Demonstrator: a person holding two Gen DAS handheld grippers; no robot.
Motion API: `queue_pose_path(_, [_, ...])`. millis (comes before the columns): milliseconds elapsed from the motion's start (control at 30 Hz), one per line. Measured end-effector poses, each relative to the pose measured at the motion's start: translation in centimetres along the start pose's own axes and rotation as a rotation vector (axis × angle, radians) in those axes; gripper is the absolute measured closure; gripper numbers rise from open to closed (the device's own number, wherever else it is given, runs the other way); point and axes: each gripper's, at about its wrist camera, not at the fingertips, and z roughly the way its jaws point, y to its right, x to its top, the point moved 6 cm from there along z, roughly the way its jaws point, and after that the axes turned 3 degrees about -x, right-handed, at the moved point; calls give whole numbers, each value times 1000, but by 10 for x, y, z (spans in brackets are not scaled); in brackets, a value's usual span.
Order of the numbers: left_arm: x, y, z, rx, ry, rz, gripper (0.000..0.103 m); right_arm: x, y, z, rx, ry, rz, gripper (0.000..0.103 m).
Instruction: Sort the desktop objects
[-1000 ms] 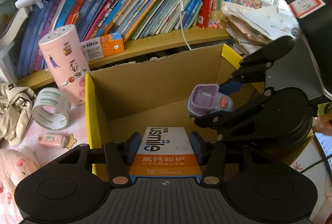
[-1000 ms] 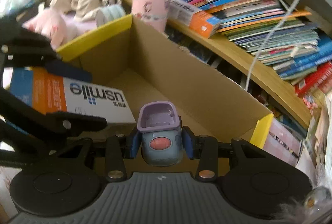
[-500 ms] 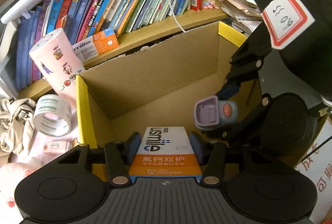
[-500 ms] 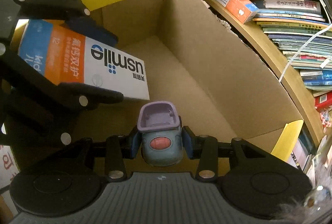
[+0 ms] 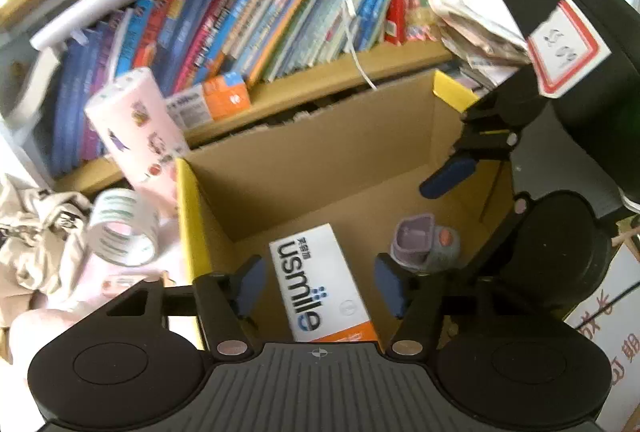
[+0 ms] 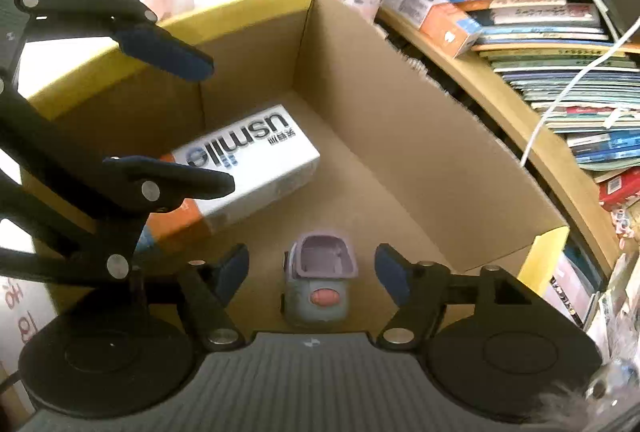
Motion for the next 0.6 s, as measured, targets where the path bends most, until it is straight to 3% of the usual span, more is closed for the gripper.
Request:
queue_pose_path(267, [2, -3, -32, 28, 71, -33, 28, 2, 5, -31, -34, 87, 80, 24])
queue_pose_path(600, [-8, -1, -75, 40, 132, -63, 20, -6, 0, -72, -69, 172, 179, 24])
